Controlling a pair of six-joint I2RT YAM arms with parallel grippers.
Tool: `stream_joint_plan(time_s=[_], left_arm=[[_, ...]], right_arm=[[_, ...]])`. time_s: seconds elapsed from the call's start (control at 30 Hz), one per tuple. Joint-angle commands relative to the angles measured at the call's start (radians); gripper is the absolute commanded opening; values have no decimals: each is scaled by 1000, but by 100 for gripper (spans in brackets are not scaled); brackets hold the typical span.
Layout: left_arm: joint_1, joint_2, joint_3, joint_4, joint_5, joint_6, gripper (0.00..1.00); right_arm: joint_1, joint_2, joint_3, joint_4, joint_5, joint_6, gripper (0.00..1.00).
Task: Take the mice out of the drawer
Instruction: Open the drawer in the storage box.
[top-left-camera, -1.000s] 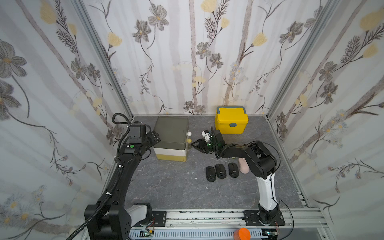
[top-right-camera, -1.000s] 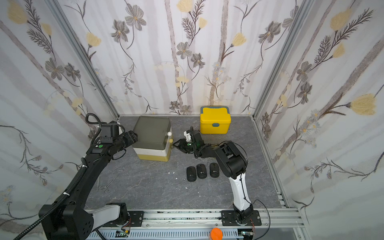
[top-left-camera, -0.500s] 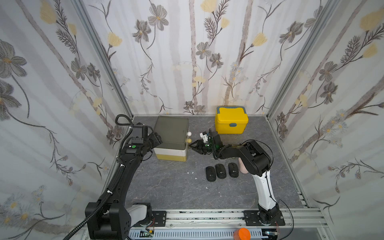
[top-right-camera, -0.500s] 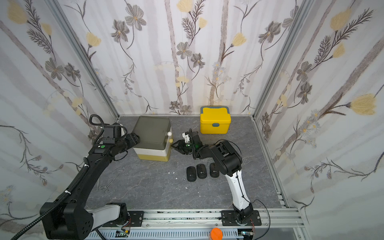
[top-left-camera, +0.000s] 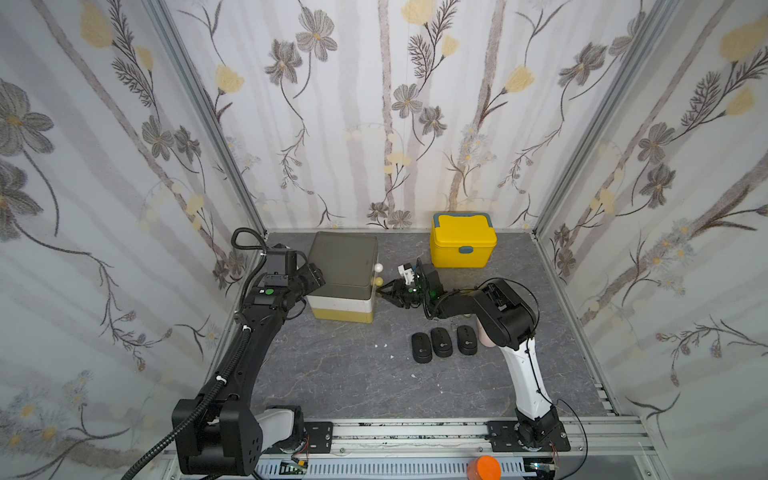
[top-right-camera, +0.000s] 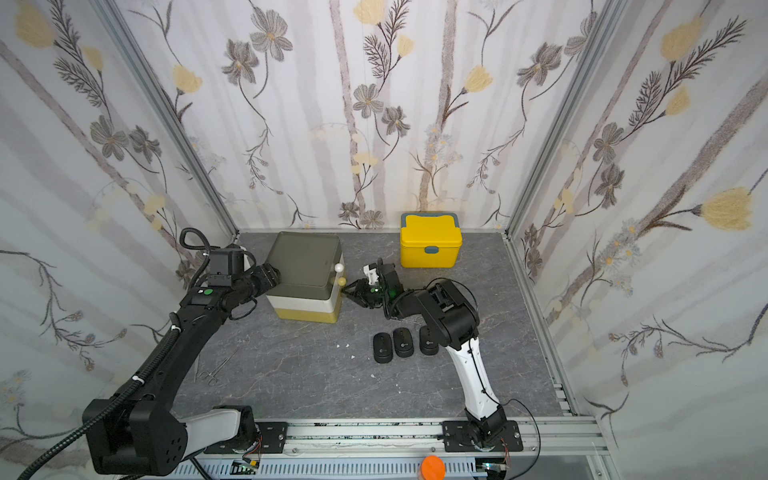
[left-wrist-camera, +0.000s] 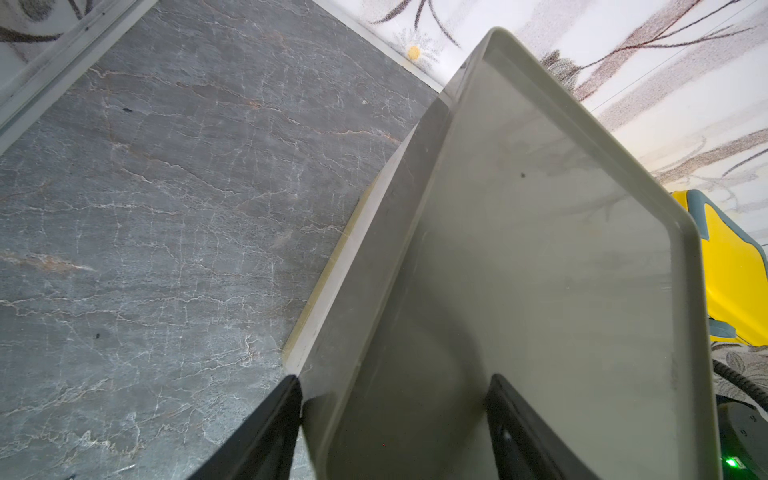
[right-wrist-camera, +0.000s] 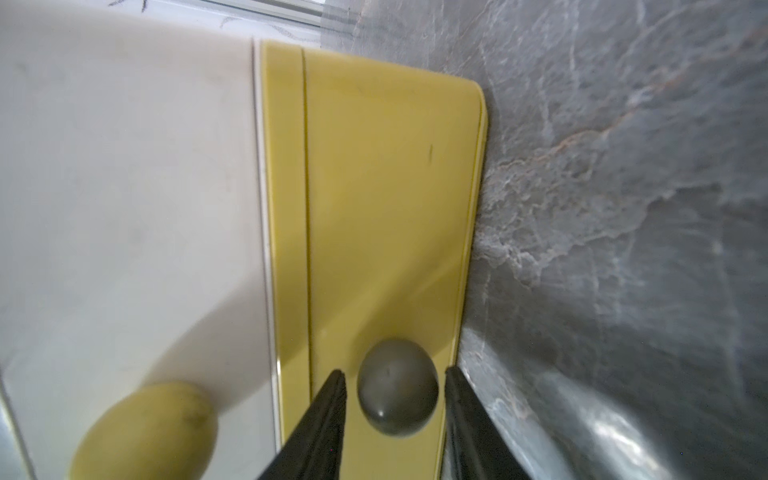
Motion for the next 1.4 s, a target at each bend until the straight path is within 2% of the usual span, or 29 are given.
stream_joint_plan(time_s=[0.0,0.3,0.83,1.37], left_arm=[[-1,3,-1,-2,-12,-2,71],[-1,13,0,-3,-43,1,71],[-1,17,-18,-2,-114,2,72],[-1,14,-8,-10,-133,4,72]], right_arm=[[2,8,7,59,-13,26,38],[0,-6,-7,69,-4,19,27],[-108,-190,-246,31,24,-71,25],[-219,-263,-335,-54,32,-161,23]])
